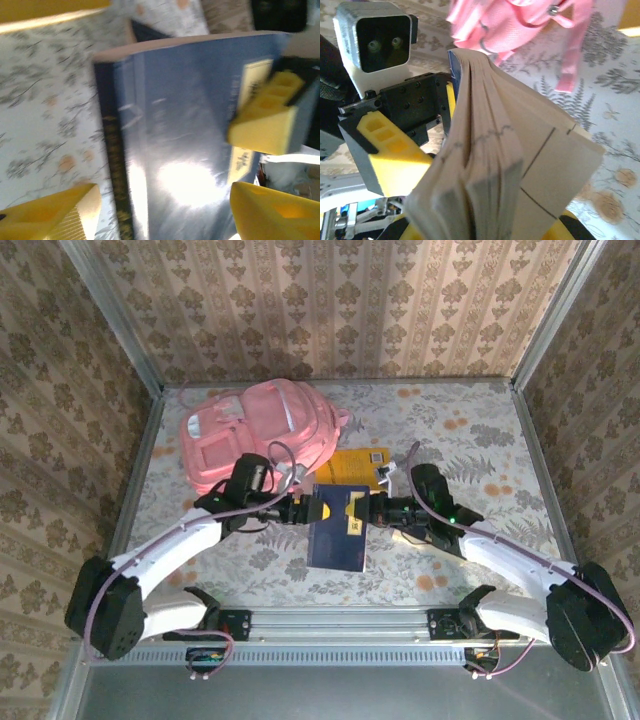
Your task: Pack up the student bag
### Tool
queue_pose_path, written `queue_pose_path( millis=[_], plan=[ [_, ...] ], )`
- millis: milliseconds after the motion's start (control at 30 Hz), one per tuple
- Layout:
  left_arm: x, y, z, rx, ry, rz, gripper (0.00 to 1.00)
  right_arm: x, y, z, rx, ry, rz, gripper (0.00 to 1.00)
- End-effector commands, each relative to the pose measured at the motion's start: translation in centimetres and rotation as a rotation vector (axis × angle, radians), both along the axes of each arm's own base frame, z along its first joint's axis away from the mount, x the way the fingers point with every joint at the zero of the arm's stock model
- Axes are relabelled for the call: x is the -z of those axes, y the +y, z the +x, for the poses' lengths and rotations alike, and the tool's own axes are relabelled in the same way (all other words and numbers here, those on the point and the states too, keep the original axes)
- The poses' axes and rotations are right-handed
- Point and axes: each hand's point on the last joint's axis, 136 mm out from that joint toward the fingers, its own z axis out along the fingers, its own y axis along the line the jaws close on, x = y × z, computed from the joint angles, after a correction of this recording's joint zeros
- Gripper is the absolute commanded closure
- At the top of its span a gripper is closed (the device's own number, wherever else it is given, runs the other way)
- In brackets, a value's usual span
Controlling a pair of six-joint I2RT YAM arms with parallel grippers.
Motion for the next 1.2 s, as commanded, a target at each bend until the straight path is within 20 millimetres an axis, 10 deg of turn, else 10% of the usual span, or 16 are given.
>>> queue_pose_path(
  millis=[0,533,800,1167],
  plan=[
    [-3.5,-0.9,-1.4,0.080,-0.037,-0.140,0.34,-5.6,0.6,-0.3,-0.050,-0.118,0.124,0.88],
    [-6.7,-1.3,-2.8,0.139,-0.142,-0.227,1.00,-7.3,0.3,-0.9,-0.059,-0.189,0.123,0.87],
    [-10.2,-0.5,-1.1,-0.003,-0.271,-0.289,1.00,-7.9,-1.9,0.0,0.105,-0.280,0.100,0.18],
    [-17.8,2.4,4.6,-0.491,-0.436,-0.511,1.00,-11.3,-1.9,0.2,0.299,-0.356,0.340,0.04]
  ],
)
